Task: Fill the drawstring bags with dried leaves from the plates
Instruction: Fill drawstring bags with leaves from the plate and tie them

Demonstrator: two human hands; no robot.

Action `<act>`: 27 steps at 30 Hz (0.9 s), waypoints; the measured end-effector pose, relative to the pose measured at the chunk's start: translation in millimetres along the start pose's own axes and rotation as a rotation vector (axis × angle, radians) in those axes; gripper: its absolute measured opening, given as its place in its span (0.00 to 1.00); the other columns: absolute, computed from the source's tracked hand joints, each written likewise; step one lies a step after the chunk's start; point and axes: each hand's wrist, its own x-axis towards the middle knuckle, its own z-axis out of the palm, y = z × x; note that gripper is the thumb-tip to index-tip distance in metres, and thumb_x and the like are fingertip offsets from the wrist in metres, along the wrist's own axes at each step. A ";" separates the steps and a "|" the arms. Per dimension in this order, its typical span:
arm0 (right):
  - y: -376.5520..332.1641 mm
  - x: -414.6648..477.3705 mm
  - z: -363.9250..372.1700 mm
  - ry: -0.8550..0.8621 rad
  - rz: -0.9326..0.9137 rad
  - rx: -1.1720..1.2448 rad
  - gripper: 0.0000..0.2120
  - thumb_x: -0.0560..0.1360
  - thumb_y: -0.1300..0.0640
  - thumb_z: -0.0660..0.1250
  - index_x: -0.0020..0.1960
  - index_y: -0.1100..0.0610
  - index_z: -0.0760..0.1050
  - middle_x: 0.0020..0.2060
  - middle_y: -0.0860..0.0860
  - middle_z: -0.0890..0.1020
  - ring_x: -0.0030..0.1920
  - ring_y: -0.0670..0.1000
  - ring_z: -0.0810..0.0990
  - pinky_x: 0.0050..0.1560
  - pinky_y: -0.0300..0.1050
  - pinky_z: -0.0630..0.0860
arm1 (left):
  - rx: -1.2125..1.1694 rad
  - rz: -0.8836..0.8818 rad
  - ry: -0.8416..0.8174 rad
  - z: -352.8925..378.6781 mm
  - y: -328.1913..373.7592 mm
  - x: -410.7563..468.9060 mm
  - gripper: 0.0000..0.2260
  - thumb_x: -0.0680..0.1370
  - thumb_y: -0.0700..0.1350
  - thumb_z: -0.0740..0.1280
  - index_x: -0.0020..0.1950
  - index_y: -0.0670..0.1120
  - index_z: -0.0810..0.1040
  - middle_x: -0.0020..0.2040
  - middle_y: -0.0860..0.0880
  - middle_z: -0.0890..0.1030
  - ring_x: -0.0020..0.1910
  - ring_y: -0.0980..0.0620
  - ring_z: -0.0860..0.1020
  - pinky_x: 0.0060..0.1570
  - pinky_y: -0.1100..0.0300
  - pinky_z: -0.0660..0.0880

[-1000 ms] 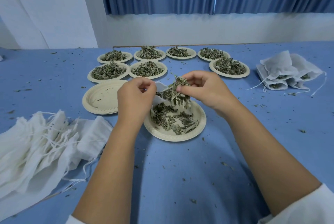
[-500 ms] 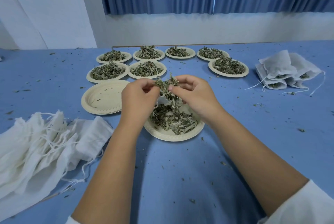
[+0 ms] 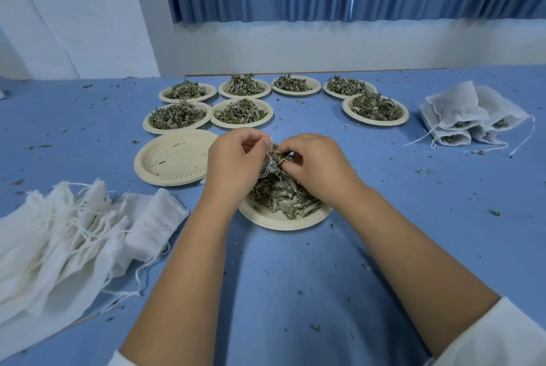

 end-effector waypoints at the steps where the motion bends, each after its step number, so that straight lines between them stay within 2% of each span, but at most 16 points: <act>1: 0.2 0.6 0.2 -0.023 -0.006 -0.043 0.12 0.73 0.61 0.69 0.56 0.56 0.81 0.48 0.53 0.82 0.49 0.53 0.78 0.51 0.48 0.73 | 0.016 0.015 -0.021 1.1 0.5 -0.8 0.04 0.78 0.42 0.69 0.45 0.48 0.83 0.38 0.50 0.84 0.42 0.51 0.84 0.51 0.47 0.81; 3: 0.8 1.1 2.0 -0.053 -0.017 -0.105 0.11 0.73 0.61 0.69 0.55 0.57 0.81 0.47 0.55 0.82 0.50 0.56 0.78 0.51 0.51 0.73 | 0.065 0.052 -0.062 4.2 1.4 -3.1 0.05 0.78 0.42 0.69 0.45 0.49 0.83 0.38 0.51 0.84 0.41 0.52 0.83 0.51 0.48 0.81; 5: 0.2 0.2 2.8 -0.027 -0.003 -0.026 0.11 0.72 0.62 0.70 0.54 0.58 0.82 0.46 0.56 0.83 0.48 0.55 0.79 0.51 0.50 0.73 | 0.106 0.076 -0.052 5.3 1.6 -3.7 0.05 0.78 0.42 0.69 0.45 0.50 0.83 0.37 0.53 0.83 0.41 0.53 0.83 0.51 0.49 0.80; 6: -0.7 -0.7 2.3 0.004 0.025 0.080 0.11 0.72 0.64 0.69 0.53 0.57 0.83 0.45 0.55 0.84 0.47 0.51 0.80 0.51 0.47 0.74 | 0.106 0.073 -0.031 4.4 1.2 -2.9 0.04 0.78 0.43 0.69 0.46 0.50 0.83 0.38 0.54 0.83 0.42 0.53 0.83 0.51 0.49 0.80; 8: -1.4 -1.2 1.2 0.049 0.108 0.302 0.13 0.72 0.65 0.68 0.52 0.53 0.84 0.41 0.46 0.84 0.41 0.38 0.80 0.46 0.32 0.74 | 0.074 0.043 0.007 1.3 0.4 -1.2 0.04 0.78 0.43 0.69 0.45 0.51 0.82 0.38 0.54 0.83 0.42 0.53 0.83 0.51 0.48 0.80; 10: -1.6 0.5 1.4 0.054 0.184 0.460 0.13 0.73 0.66 0.68 0.51 0.50 0.82 0.39 0.39 0.82 0.38 0.34 0.79 0.43 0.27 0.73 | 0.054 0.019 0.022 -0.8 -0.6 -0.2 0.05 0.78 0.43 0.69 0.44 0.52 0.82 0.38 0.53 0.83 0.42 0.53 0.83 0.51 0.49 0.80; 14: -0.7 1.4 1.7 0.107 0.261 0.573 0.06 0.73 0.62 0.72 0.46 0.52 0.84 0.34 0.45 0.82 0.30 0.39 0.76 0.39 0.33 0.74 | 0.031 0.013 0.000 -1.3 -0.7 -0.1 0.05 0.78 0.44 0.69 0.44 0.52 0.82 0.37 0.54 0.82 0.38 0.58 0.82 0.45 0.60 0.80; 16: 2.2 1.8 1.2 0.132 0.272 0.540 0.07 0.71 0.59 0.75 0.43 0.46 0.83 0.37 0.48 0.80 0.30 0.42 0.72 0.37 0.34 0.71 | -0.012 0.015 -0.023 -1.7 -0.6 0.3 0.06 0.79 0.42 0.69 0.43 0.51 0.82 0.35 0.55 0.82 0.34 0.62 0.80 0.38 0.67 0.78; 18: 4.9 3.0 0.7 0.125 0.348 0.606 0.07 0.70 0.57 0.76 0.43 0.46 0.82 0.39 0.48 0.78 0.31 0.43 0.73 0.36 0.35 0.71 | -0.081 -0.001 -0.042 -2.1 0.2 0.2 0.07 0.79 0.41 0.69 0.43 0.49 0.82 0.32 0.55 0.81 0.33 0.63 0.80 0.35 0.70 0.76; 21: 6.7 5.1 1.1 0.007 0.528 0.773 0.11 0.70 0.54 0.76 0.51 0.50 0.80 0.49 0.47 0.81 0.43 0.43 0.81 0.44 0.40 0.78 | -0.147 -0.021 -0.061 -3.6 1.6 0.6 0.07 0.78 0.41 0.69 0.42 0.49 0.82 0.30 0.56 0.80 0.32 0.63 0.79 0.36 0.69 0.76; 24: 4.1 5.6 1.8 -0.154 0.578 0.929 0.05 0.74 0.56 0.72 0.50 0.51 0.81 0.41 0.46 0.84 0.37 0.41 0.82 0.35 0.36 0.77 | -0.137 -0.029 -0.086 -5.7 1.4 1.1 0.06 0.78 0.43 0.70 0.42 0.50 0.83 0.29 0.57 0.80 0.31 0.62 0.77 0.36 0.66 0.77; 27: 2.5 4.4 5.5 -0.130 0.555 0.956 0.02 0.74 0.57 0.71 0.44 0.52 0.82 0.37 0.48 0.85 0.37 0.44 0.83 0.35 0.40 0.79 | -0.095 -0.020 -0.086 -7.2 1.7 0.4 0.05 0.78 0.44 0.70 0.43 0.50 0.83 0.30 0.57 0.80 0.32 0.61 0.77 0.38 0.63 0.78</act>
